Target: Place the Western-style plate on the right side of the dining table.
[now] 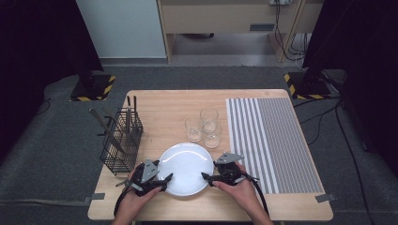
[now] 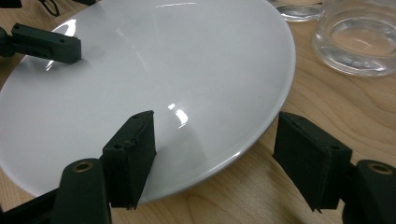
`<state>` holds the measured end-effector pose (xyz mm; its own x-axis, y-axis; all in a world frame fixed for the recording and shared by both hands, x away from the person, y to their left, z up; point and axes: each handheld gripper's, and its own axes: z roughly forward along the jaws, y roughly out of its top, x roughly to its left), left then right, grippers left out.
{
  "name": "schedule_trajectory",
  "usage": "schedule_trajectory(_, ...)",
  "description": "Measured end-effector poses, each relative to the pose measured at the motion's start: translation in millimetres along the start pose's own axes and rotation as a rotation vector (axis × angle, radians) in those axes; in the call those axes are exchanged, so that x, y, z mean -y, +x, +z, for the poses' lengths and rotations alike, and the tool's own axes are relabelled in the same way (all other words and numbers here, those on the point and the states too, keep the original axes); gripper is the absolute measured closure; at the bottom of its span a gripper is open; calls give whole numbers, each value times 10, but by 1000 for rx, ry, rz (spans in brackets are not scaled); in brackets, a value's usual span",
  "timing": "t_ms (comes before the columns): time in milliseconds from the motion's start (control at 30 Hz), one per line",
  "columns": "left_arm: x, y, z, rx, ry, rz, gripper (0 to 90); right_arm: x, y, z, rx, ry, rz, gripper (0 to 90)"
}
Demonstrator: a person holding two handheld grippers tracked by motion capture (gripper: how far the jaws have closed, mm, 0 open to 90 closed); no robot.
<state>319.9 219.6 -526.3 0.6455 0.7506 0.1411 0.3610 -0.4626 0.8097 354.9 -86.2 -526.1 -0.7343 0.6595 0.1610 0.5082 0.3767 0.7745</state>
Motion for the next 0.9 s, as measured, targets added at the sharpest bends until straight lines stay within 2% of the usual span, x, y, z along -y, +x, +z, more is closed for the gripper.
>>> schedule_trajectory(500, -6, -30, -1, 14, -3, 3, 251, -5, -21, -31, -7, 4, 5, 321)
schedule_trajectory(667, -10, -42, -5, 19, 0, 7, 252, -4, -38, -75, -37, 27, 11, 311)
schedule_trajectory(700, -15, -46, -13, 19, 5, 20, 252, 3, -51, -93, -53, 31, 5, 310)
schedule_trajectory(767, -15, -50, -12, 19, 3, 19, 252, 8, -54, -100, -70, 31, 8, 316)
schedule_trajectory(900, -16, -54, -7, 19, 1, 14, 251, -4, -37, -105, -61, 39, 4, 324)
